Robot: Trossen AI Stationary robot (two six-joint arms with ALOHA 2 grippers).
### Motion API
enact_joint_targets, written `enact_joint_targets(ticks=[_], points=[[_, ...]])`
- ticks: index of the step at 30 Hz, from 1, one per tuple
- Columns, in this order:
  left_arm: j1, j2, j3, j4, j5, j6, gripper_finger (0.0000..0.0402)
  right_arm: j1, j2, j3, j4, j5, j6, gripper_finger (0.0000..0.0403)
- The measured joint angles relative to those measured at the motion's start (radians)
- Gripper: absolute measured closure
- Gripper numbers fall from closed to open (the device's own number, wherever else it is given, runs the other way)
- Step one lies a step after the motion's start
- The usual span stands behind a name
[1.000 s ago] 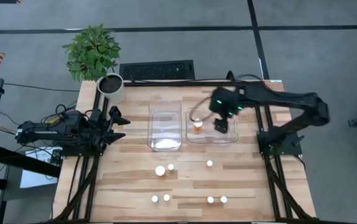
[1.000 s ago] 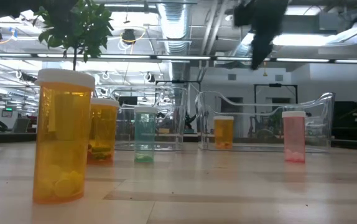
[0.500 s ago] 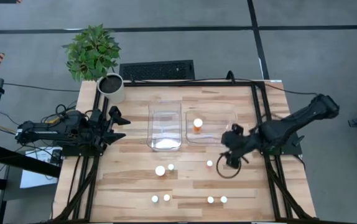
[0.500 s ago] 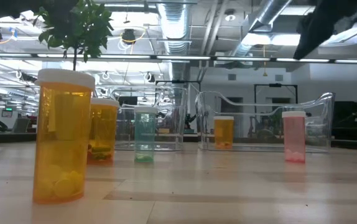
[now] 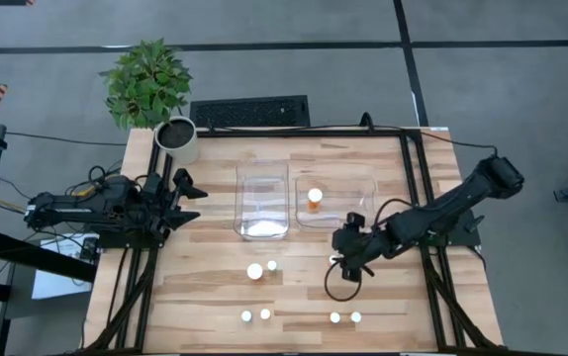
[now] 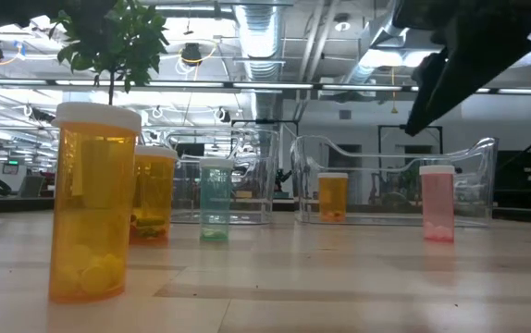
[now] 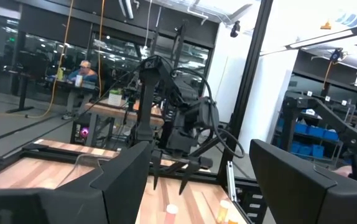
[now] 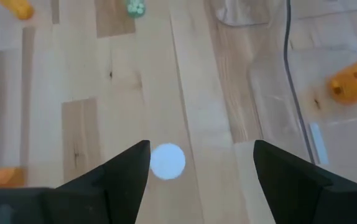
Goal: Pick and place medicine bottles into bin by pill shape (circle, oval)
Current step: Put the red pill bottle into the left transparent bin
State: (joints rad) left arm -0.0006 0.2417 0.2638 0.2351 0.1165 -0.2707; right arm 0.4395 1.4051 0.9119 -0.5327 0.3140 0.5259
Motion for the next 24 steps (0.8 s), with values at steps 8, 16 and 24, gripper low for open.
enact_joint_targets(ticks=[8, 16, 24], points=[[0.000, 0.000, 0.000, -0.001, 0.000, 0.000, 0.0132, 0.026, -0.035, 0.000, 0.014, 0.000, 0.015, 0.0106], [0.000, 0.000, 0.000, -0.001, -0.003, 0.001, 0.0132, 0.023, 0.032, 0.002, 0.024, 0.002, 0.012, 0.0107], [0.000, 0.000, 0.000, -0.001, -0.024, 0.001, 0.0132, 0.023, 0.118, 0.001, 0.025, 0.003, -0.003, 0.0107]])
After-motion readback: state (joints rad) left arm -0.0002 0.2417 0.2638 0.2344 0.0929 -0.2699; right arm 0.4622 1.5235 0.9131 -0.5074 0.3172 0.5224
